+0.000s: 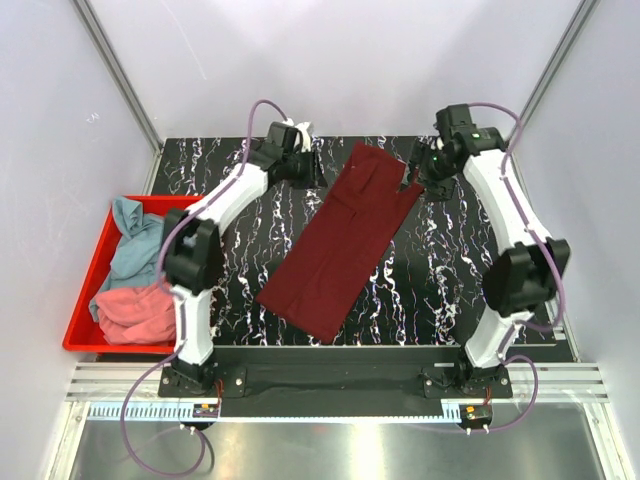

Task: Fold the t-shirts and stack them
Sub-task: Fold the tshirt

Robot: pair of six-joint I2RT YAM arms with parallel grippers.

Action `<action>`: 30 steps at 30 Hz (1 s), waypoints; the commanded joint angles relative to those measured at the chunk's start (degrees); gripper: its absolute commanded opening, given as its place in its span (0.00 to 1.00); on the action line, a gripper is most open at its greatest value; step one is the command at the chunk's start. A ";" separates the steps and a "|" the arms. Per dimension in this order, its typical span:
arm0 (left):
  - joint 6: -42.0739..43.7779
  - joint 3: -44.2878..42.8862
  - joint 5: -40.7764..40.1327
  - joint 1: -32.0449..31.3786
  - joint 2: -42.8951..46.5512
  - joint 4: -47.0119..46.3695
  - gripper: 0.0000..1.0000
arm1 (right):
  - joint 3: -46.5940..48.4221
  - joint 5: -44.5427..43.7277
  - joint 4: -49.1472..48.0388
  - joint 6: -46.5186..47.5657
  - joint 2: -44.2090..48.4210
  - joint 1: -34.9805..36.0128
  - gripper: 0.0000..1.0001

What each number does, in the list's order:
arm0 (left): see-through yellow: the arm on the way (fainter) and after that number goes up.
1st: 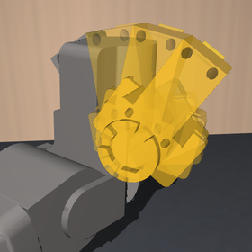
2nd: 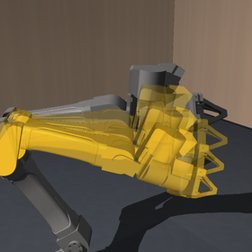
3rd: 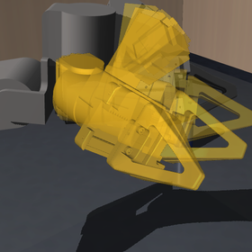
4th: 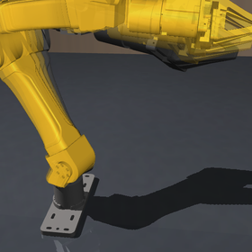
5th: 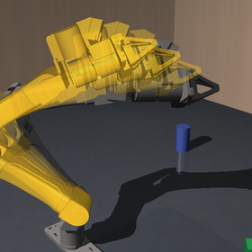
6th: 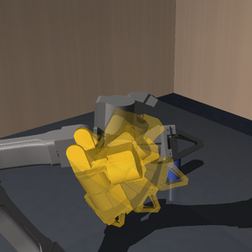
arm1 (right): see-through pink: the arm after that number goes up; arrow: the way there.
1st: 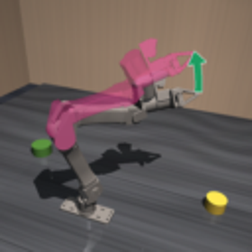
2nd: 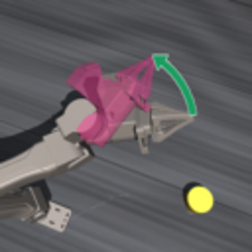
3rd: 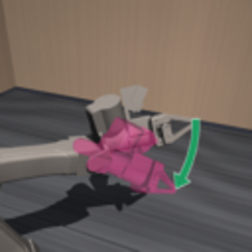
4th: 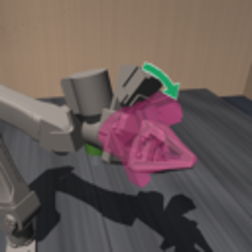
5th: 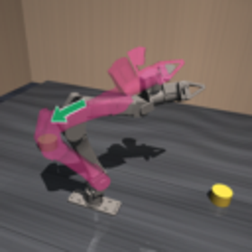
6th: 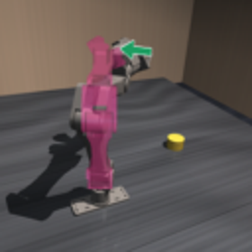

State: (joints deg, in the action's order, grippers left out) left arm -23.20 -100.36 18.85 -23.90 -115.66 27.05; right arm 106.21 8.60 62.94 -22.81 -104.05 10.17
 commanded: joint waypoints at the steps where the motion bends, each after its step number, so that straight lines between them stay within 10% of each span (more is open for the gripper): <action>1: -1.21 -6.07 5.05 -0.62 -7.29 -5.42 0.32 | -3.47 2.57 -0.63 -0.93 2.71 -0.07 0.77; 30: -31.64 -5.47 -5.76 0.26 -19.61 -15.97 0.36 | -11.29 -1.04 -1.15 -0.13 10.80 -0.24 0.77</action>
State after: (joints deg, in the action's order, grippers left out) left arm -52.58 -104.64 15.07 -23.92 -135.33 13.65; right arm 95.37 8.84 62.78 -23.33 -96.36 10.11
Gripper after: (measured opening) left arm 0.355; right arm 0.764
